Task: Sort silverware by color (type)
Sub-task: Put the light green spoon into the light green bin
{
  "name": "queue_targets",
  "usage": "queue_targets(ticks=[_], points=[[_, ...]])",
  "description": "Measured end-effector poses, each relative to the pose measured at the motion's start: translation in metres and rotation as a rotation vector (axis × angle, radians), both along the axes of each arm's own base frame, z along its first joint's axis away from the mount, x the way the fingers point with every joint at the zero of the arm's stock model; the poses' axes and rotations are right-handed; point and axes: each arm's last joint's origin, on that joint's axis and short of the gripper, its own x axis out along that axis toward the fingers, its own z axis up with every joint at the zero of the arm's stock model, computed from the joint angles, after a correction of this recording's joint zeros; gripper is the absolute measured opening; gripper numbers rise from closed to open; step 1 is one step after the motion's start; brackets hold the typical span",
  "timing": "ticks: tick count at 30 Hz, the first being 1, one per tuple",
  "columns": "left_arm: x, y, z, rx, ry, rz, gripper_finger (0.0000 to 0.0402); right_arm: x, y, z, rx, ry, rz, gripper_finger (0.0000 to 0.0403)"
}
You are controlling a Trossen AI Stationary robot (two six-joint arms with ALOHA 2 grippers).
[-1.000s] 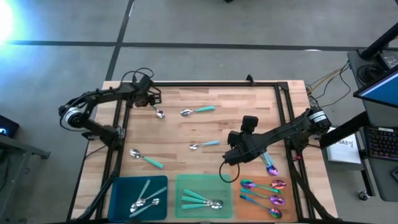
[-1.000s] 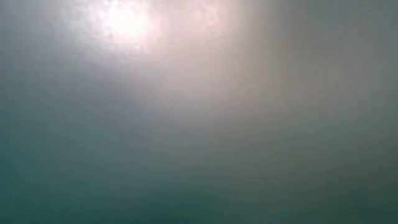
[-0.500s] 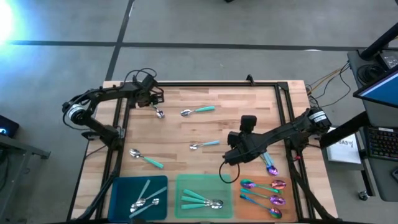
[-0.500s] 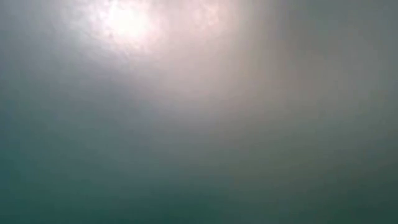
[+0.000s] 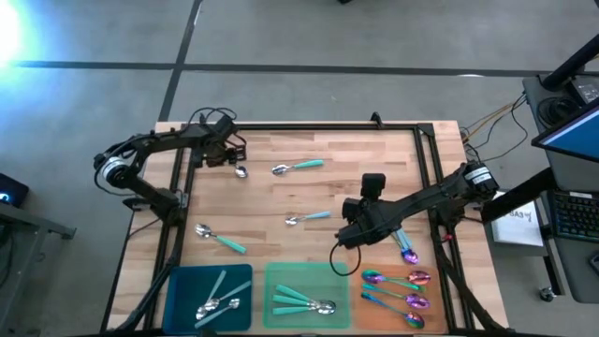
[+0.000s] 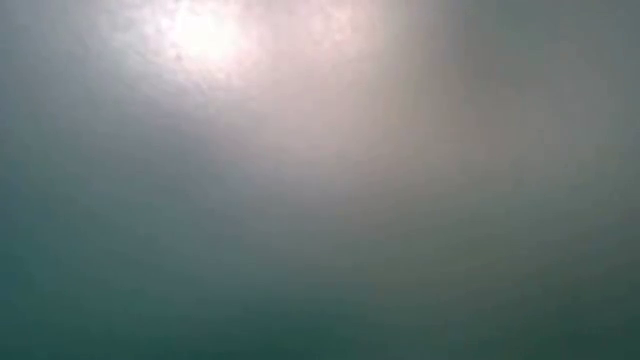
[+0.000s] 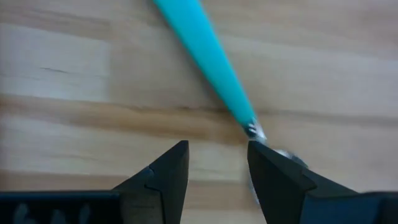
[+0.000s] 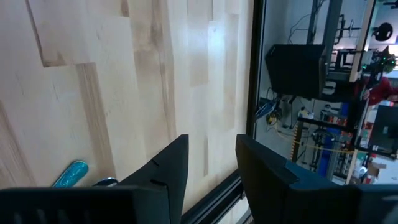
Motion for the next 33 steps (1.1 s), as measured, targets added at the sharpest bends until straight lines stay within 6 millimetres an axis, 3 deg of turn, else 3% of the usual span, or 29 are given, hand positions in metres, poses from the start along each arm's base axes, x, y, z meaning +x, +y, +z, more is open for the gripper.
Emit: queue_targets(ticks=[9, 17, 22, 28, 33], points=[[0.035, -0.023, -0.006, -0.033, -0.016, -0.095, 0.0149, 0.000, 0.000, 0.000, -0.001, 0.004, 0.005, 0.0129], [0.056, -0.022, -0.013, -0.099, 0.070, -0.200, 0.0149, 0.000, 0.000, 0.000, -0.002, 0.005, 0.005, 0.0124], [0.053, -0.027, -0.012, -0.172, 0.168, -0.307, 0.0149, -0.002, 0.000, -0.003, -0.005, 0.017, 0.005, 0.0121], [0.035, -0.040, -0.005, -0.263, 0.367, -0.382, 0.0149, -0.007, -0.002, -0.011, -0.016, 0.053, 0.005, 0.0127], [0.032, -0.052, 0.000, -0.313, 0.420, -0.475, 0.0149, -0.009, -0.003, -0.015, -0.021, 0.066, -0.001, 0.0130]])
